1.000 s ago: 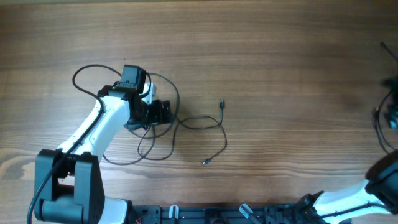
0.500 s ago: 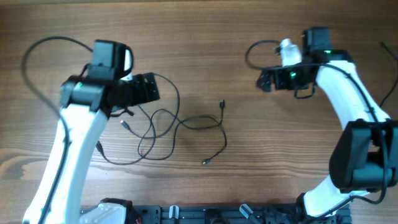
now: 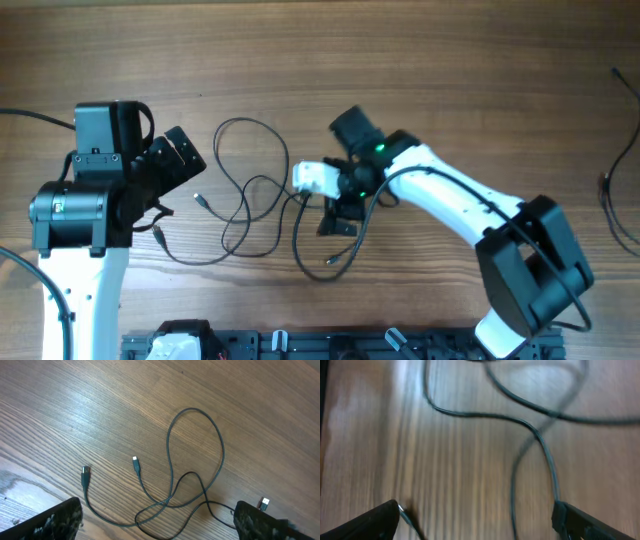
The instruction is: Untangle cables
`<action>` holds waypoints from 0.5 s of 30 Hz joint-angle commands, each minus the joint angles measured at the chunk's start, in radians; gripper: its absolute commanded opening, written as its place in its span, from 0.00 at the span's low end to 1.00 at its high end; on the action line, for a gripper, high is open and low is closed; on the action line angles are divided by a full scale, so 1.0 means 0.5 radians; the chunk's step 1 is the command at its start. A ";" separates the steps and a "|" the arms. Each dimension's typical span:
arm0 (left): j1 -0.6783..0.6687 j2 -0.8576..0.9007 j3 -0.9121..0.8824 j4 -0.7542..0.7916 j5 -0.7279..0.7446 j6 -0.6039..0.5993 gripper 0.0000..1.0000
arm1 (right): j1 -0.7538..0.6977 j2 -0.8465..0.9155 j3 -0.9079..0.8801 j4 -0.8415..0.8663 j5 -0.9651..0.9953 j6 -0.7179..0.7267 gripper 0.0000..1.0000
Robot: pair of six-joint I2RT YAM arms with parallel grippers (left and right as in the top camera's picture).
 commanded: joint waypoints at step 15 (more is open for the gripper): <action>0.012 -0.002 0.025 -0.065 -0.024 0.018 1.00 | 0.022 0.514 -0.023 0.229 0.018 0.032 0.73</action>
